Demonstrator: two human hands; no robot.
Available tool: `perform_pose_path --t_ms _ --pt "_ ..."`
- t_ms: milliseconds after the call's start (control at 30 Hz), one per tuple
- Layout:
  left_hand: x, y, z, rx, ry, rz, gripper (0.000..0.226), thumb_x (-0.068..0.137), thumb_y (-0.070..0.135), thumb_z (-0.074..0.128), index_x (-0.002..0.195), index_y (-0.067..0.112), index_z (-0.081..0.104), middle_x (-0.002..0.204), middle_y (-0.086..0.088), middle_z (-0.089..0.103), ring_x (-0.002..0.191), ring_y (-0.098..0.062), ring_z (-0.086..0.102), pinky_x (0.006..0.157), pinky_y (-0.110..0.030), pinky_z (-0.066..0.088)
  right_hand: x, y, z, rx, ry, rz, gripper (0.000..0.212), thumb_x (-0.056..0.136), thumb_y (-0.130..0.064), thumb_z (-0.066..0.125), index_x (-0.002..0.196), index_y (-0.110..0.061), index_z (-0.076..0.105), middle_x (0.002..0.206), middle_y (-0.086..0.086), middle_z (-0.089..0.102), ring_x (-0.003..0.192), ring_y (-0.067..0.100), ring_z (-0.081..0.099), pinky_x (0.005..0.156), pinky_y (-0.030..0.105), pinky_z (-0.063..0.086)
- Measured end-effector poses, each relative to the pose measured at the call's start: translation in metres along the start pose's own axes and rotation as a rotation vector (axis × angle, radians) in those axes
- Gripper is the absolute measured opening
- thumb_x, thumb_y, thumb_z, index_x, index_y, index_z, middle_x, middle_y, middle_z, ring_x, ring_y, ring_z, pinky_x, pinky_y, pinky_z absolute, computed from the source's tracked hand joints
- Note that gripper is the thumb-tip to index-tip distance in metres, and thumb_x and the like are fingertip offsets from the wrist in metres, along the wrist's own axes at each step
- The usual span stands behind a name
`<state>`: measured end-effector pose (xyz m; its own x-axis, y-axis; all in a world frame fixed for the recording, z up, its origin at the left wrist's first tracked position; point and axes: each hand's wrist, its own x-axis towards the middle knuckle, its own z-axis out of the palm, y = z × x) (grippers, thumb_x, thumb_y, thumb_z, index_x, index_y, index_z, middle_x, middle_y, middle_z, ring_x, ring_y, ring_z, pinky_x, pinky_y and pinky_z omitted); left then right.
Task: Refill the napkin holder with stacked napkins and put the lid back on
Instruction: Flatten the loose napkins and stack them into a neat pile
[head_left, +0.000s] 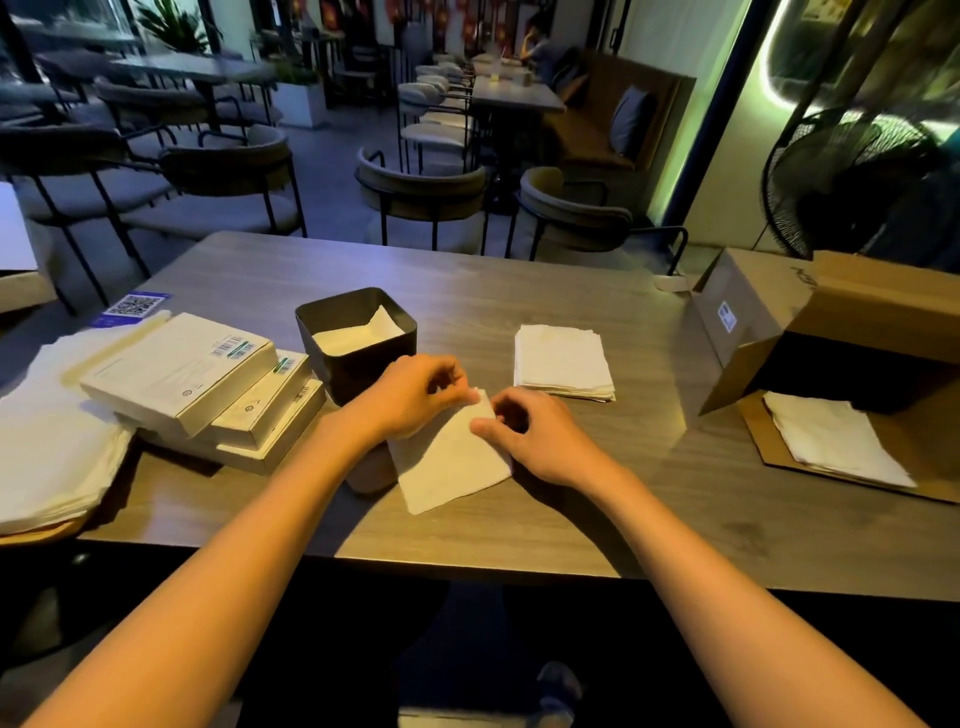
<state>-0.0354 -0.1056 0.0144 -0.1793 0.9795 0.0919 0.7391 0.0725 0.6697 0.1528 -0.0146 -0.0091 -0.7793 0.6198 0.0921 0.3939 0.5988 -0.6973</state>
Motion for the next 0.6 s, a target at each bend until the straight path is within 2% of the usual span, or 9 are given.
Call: perform_pose_path --t_ms 133,200,267,333,400,500,600 --pt "0.011 0.012 0.000 -0.250 0.206 0.057 0.027 0.091 0.044 0.062 0.105 0.022 0.062 0.097 0.003 0.067 0.089 -0.011 0.064 0.074 -0.021 0.050 0.005 0.002 -0.020 0.173 0.115 0.021 0.020 0.096 -0.033 0.069 0.097 -0.013 0.072 0.089 0.003 0.073 0.083 0.019 0.067 0.073 0.039 0.053" --pt "0.020 0.014 0.000 -0.357 0.235 -0.001 0.036 0.089 0.046 0.064 0.116 0.022 0.059 0.108 0.003 0.064 0.098 -0.009 0.062 0.078 -0.021 0.052 0.009 0.006 -0.034 0.260 0.207 0.016 0.020 0.098 -0.029 0.068 0.102 -0.011 0.073 0.093 0.005 0.074 0.088 0.023 0.069 0.075 0.039 0.055" --pt "0.029 0.016 0.002 -0.456 0.194 -0.082 0.041 0.088 0.041 0.067 0.121 0.019 0.058 0.110 0.001 0.065 0.096 -0.009 0.063 0.073 -0.018 0.053 0.013 0.012 -0.049 0.377 0.312 0.036 0.019 0.099 -0.025 0.067 0.108 -0.009 0.073 0.099 0.006 0.076 0.093 0.025 0.072 0.078 0.039 0.057" --pt "0.040 0.018 0.008 -0.529 0.131 -0.125 0.034 0.091 0.032 0.067 0.120 0.015 0.061 0.099 -0.001 0.070 0.084 -0.008 0.067 0.063 -0.013 0.052 0.018 0.020 -0.064 0.455 0.377 0.067 0.017 0.099 -0.022 0.067 0.111 -0.011 0.072 0.102 0.004 0.077 0.096 0.019 0.074 0.079 0.034 0.059" --pt "0.054 0.024 0.014 -0.578 0.116 -0.136 0.024 0.094 0.026 0.065 0.115 0.015 0.066 0.092 0.002 0.072 0.079 -0.009 0.068 0.059 -0.013 0.052 0.023 0.029 -0.077 0.455 0.405 0.088 0.014 0.099 -0.022 0.066 0.110 -0.015 0.071 0.102 0.000 0.076 0.094 0.011 0.073 0.078 0.027 0.059" --pt "0.078 0.033 0.025 -0.610 0.191 -0.137 0.014 0.095 0.023 0.063 0.107 0.018 0.069 0.092 0.003 0.072 0.079 -0.010 0.067 0.063 -0.017 0.052 0.033 0.046 -0.090 0.405 0.431 0.097 0.016 0.099 -0.025 0.067 0.111 -0.015 0.071 0.098 -0.003 0.075 0.087 0.004 0.070 0.068 0.019 0.055" --pt "0.102 0.036 0.036 -0.600 0.288 -0.153 0.007 0.094 0.022 0.065 0.100 0.020 0.069 0.092 -0.002 0.071 0.078 -0.012 0.066 0.067 -0.018 0.054 0.043 0.062 -0.098 0.354 0.427 0.115 0.016 0.100 -0.028 0.065 0.111 -0.018 0.071 0.096 -0.007 0.074 0.085 -0.002 0.069 0.066 0.013 0.052"
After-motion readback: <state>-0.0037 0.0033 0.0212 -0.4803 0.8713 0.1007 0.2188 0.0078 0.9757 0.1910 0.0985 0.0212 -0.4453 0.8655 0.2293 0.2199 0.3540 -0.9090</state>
